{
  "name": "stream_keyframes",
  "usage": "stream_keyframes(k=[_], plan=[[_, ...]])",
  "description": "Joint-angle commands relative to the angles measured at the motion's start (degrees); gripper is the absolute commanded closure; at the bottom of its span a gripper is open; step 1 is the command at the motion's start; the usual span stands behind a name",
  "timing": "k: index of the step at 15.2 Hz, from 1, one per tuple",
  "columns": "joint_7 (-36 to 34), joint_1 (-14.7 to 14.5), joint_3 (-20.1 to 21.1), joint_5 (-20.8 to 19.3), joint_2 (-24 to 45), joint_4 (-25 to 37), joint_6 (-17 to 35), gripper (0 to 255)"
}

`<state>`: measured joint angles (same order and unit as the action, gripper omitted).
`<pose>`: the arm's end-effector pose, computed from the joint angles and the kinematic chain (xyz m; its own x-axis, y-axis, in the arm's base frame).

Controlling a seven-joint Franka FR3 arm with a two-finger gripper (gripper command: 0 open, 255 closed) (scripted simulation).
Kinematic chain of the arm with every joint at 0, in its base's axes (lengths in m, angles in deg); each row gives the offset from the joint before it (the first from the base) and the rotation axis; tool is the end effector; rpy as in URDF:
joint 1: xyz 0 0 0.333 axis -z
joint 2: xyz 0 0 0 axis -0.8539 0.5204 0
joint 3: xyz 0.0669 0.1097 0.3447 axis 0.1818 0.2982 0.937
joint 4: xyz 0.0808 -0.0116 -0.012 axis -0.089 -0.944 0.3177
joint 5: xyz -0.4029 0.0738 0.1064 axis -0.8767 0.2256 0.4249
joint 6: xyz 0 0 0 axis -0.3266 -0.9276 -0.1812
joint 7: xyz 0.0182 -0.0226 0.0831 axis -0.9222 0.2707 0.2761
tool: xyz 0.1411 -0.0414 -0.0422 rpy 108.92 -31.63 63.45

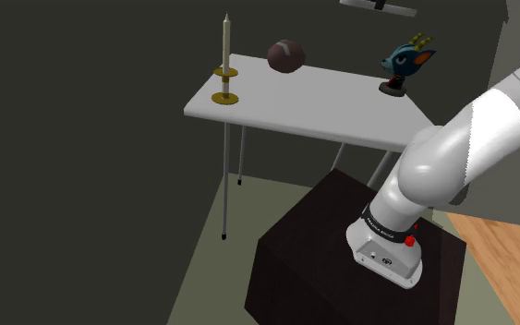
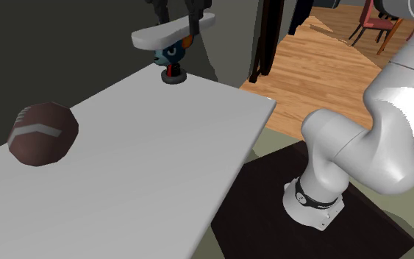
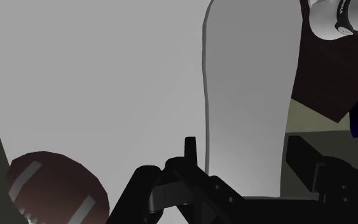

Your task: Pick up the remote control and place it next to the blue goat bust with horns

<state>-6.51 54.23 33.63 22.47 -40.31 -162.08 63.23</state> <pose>0.3410 -0.2816 0.7471 0.8425 0.5386 0.0123 0.5388 -0.8423 -0.0186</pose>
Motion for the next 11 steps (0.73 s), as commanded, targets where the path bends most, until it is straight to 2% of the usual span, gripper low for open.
stream_keyframes(k=[1, 4, 7, 9, 11], plan=[[4.0, 0.4, -3.3, 0.4, 2.5, 2.7, 0.0, 255], [10.0, 1.2, -8.5, 1.8, 6.7, 6.8, 0.0, 255], [17.0, 2.6, -14.4, 5.0, 12.5, 11.9, -0.4, 255], [22.3, 4.4, -18.7, 8.7, 17.7, 16.0, -0.9, 255], [28.1, 8.1, -22.6, 13.9, 24.0, 20.9, -2.1, 255]])
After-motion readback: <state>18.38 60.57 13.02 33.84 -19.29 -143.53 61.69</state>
